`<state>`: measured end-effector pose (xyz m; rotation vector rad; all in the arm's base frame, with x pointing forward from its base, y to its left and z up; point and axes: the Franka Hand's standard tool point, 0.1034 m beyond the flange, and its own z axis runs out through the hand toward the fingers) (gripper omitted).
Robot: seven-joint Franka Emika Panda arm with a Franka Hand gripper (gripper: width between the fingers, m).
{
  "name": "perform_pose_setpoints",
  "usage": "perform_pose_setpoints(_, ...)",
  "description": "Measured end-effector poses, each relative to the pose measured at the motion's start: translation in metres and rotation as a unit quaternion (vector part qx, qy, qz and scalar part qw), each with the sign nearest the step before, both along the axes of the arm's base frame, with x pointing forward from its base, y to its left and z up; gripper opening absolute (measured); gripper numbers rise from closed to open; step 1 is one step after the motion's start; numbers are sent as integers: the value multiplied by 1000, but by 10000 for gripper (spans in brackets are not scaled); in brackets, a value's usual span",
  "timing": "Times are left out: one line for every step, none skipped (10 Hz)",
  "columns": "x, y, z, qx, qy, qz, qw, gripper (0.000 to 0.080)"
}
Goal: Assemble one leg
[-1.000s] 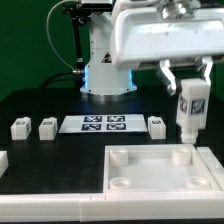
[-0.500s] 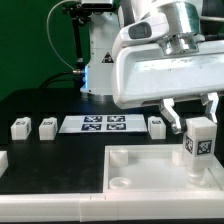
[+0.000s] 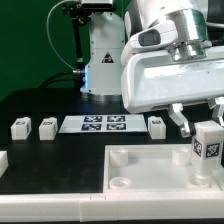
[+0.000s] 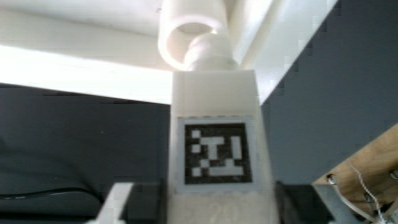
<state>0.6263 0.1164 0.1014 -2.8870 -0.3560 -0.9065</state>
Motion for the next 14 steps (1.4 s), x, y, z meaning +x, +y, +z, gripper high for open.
perform_pose_setpoints(-1, -1, 0, -1, -2, 1, 1000, 292)
perform_pose_setpoints(-2, -3, 0, -3, -7, 2, 1000, 292)
perform_pose_setpoints(-3, -4, -1, -3, -10, 2, 1000, 292)
perform_pose_setpoints(-3, -6, -1, -4, -10, 2, 1000, 292)
perform_pose_setpoints(-3, -8, -3, -5, -9, 1, 1000, 292)
perform_pose_setpoints(-4, -8, -6, -5, -7, 1, 1000, 292)
perform_pose_setpoints(-3, -8, -10, -4, -6, 1, 1000, 292)
perform_pose_setpoints(-3, -8, -19, -3, -3, -1, 1000, 292)
perform_pose_setpoints(-1, -7, -20, -1, -13, -2, 1000, 292)
perform_pose_setpoints(-1, -7, -20, -1, -13, -2, 1000, 292)
perform_pose_setpoints(-1, -7, -19, -1, -12, -3, 1000, 292)
perform_pose_setpoints(-1, -7, -19, -2, -10, -2, 1000, 292)
perform_pose_setpoints(-1, -7, -19, -2, -9, -2, 1000, 292)
perform_pose_setpoints(-3, -7, -22, -2, -3, -1, 1000, 292)
